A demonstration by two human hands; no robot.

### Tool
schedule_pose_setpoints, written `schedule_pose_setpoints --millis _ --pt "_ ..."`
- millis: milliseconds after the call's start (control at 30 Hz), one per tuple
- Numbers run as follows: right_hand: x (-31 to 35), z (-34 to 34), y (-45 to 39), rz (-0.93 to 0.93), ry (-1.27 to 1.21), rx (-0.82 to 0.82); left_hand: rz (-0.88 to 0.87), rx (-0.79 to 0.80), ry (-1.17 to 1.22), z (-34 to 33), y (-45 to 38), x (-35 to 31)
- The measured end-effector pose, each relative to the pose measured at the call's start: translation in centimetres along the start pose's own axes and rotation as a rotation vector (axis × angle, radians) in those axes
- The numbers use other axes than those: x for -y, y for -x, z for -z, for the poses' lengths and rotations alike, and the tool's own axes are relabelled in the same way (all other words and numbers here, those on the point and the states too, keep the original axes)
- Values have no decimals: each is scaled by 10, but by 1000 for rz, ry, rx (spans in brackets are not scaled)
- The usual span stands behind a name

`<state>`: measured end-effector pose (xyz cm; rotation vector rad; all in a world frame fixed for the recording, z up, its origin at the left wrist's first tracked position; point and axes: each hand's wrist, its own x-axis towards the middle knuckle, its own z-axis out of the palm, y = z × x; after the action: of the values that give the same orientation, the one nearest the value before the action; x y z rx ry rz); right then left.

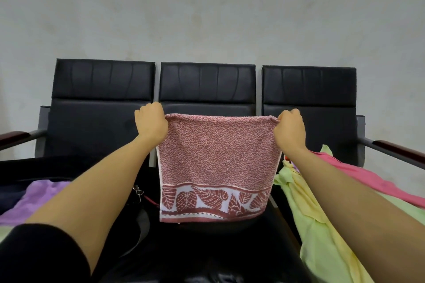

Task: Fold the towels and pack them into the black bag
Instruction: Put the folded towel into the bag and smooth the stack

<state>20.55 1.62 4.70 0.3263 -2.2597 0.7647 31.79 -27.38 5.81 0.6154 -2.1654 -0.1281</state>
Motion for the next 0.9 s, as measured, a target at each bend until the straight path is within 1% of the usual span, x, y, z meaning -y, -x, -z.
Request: schedule_pose_setpoints --millis 167,233,333,400,500,567,667,733,800,900 --pt "-1 -4 1 -94 -79 -5 -19 -26 30 -5 2 2" --pt "-2 -8 2 -159 -107 31 -18 -8 32 -7 7 2" --pt "-9 -18 8 -221 -203 138 15 73 39 -16 20 1" --pt "-15 -23 13 -222 -231 191 58 138 69 -22 29 1" --pt "-22 -30 20 -212 -243 201 131 256 139 -31 37 3" --pt "-26 -39 21 -219 -328 206 210 291 279 -42 39 5" --pt "-31 -57 21 -313 -523 250 392 357 719 -63 40 3" --pt "-36 -72 21 -405 -651 271 512 427 931 -76 41 2" --pt "-43 -88 20 -466 -744 262 584 494 1034 -89 39 3" --pt "-46 -108 14 -522 -848 264 628 521 1075 -109 28 4"
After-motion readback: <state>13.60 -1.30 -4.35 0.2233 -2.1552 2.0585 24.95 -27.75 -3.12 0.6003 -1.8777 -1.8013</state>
